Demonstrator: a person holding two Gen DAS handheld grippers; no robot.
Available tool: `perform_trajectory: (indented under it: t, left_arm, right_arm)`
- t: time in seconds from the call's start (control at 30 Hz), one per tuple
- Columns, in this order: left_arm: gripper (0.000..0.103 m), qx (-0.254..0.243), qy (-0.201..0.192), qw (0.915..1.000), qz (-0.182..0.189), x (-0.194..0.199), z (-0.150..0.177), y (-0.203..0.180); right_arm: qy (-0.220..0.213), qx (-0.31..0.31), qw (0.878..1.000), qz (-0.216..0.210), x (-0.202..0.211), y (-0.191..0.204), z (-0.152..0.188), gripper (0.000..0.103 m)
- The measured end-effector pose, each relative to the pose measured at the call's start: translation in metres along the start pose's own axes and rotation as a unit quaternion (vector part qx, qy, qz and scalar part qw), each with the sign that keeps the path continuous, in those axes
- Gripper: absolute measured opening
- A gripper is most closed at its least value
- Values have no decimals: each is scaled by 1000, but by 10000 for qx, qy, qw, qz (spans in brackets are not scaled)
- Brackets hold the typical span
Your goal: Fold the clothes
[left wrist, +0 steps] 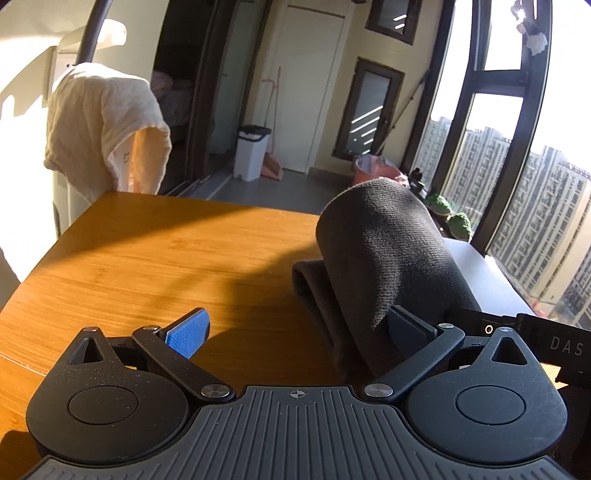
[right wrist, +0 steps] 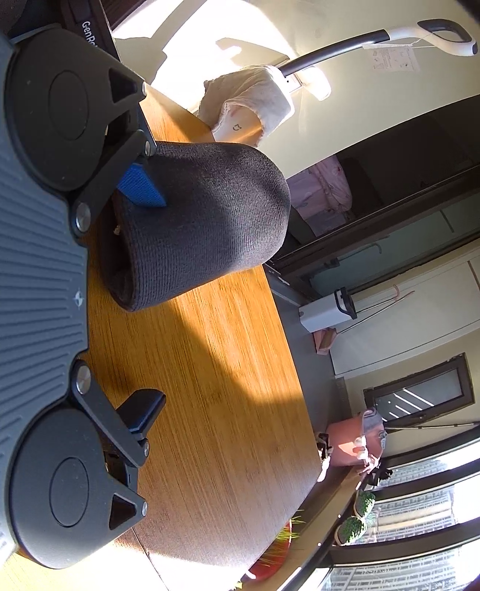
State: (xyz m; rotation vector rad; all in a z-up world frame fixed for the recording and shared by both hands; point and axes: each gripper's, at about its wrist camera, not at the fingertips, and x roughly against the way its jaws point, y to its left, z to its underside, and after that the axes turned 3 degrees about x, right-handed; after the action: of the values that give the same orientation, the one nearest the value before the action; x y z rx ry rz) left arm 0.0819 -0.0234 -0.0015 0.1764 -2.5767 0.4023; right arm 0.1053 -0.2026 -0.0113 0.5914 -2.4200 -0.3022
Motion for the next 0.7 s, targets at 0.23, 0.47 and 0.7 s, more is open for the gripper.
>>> perform_trajectory:
  t: [0.23,0.47,0.7]
  left_arm:
    - [103,-13,14,10000,33,-3,-1,0]
    - [103,-22,-10,10000,3,-7,-4,3]
    - [103,-123,-249,9996,-58,4,0,-1]
  right_arm:
    - [11,23,10000,53,2,4,3,103]
    - [49,86,9999,65,2,6,4,103]
    - [-105,121,9999,20,23,4,14,103]
